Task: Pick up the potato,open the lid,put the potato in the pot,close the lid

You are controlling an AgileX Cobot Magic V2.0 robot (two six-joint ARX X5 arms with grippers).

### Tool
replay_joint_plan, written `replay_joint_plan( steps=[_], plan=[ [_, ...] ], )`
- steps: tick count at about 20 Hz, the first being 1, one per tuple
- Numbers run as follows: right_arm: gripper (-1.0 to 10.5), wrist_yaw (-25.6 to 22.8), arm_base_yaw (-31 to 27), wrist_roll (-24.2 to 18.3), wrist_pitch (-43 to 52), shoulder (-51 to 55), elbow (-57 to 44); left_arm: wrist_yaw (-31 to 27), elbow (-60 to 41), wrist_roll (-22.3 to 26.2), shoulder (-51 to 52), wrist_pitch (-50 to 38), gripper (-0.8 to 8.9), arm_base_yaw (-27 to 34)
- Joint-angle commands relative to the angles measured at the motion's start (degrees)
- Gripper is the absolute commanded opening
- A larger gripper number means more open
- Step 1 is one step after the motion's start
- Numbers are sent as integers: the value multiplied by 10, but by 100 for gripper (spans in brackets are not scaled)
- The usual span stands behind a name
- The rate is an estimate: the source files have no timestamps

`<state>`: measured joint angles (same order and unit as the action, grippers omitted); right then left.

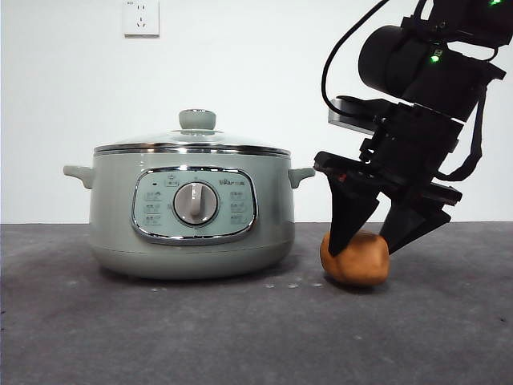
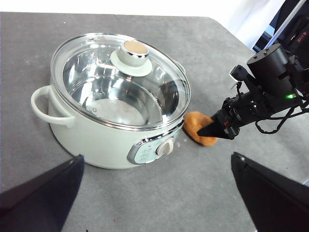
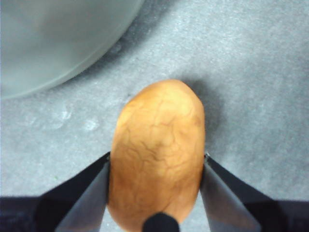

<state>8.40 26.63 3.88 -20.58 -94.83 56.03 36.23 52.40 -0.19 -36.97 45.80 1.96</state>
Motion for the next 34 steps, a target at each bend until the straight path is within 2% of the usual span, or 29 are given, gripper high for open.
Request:
replay_joint_plan(
  steps=[1,6,10,16,23,26,29,34],
  plan=[
    [-15,1,2,4,-4,23,0,2,0,2,-5,-2,598,-2],
    [-15,-3,0,-1,-49,141,0,2,16,3,-40,-17,598,-16],
    [-15,-4,0,-14,-114,249,0,-7,83,21,-119,-22,598,-40],
    [-15,-3,0,-15,-186,365,0,-96,226,54,-301,-22,598,-114],
    [-15,-3,0,-15,-232,419,0,-177,349,80,-492,-39,598,-189],
    [-12,-3,0,-14,-245,422,0,-190,359,80,-541,-84,598,-206],
    [-12,-3,0,-10,-249,422,0,-229,359,80,-577,-122,598,-220],
    [-12,-3,0,-9,-249,422,0,-243,359,81,-619,-154,597,-227]
  ],
)
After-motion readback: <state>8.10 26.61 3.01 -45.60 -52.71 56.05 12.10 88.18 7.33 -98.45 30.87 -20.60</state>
